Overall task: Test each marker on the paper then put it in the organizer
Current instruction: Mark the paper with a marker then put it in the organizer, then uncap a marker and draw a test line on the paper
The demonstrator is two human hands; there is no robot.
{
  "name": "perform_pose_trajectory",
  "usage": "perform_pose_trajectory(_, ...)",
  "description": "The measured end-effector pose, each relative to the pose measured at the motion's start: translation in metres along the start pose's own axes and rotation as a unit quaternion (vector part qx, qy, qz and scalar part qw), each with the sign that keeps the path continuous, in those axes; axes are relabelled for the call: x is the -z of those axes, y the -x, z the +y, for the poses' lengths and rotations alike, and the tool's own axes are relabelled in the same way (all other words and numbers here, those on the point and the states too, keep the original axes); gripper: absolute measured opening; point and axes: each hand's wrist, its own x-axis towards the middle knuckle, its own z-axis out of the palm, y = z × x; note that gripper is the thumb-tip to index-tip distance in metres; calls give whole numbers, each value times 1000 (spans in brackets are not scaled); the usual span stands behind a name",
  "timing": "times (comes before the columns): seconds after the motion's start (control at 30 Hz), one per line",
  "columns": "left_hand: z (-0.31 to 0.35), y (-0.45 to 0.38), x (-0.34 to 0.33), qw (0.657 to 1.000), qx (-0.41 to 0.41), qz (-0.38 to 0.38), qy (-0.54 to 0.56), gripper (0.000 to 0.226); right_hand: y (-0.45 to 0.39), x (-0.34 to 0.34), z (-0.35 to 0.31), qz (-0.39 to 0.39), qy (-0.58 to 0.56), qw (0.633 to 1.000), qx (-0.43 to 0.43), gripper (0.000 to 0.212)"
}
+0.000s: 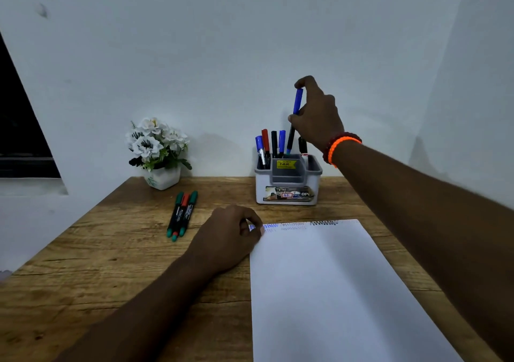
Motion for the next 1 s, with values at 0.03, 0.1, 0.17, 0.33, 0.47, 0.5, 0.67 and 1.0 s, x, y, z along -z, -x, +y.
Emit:
perform_pose_trajectory(0.03,-1,0,0,1000,0,-3,0,10,1,-6,1,-4,17,1000,2,60)
perform_pose_trajectory(0.1,-3,-1,-1,1000,-1,-7,-1,10,5,-18,5,-21,56,998,2,59)
perform_pose_trajectory(0.17,-3,-1,-1,1000,1,-7,1,9,10,-28,10,-45,83,996,-2,58)
perform_pose_trajectory(0.33,-2,-1,-1,1000,2,-9,2,9,24,-41,24,-77,91,993,-14,54)
perform_pose_trajectory(0.47,-1,0,0,1000,1,-11,0,9,27,-37,27,-106,68,992,-11,68)
perform_pose_trajectory(0.5,-1,0,1,1000,0,-12,-1,9,28,-34,26,-108,69,992,-7,73)
perform_pose_trajectory(0.67,-1,1,1,1000,2,-11,1,11,60,-3,-6,-40,37,998,-12,60)
perform_pose_trajectory(1.0,1,2,4,1000,11,7,-9,11,200,13,-4,-282,118,952,6,34)
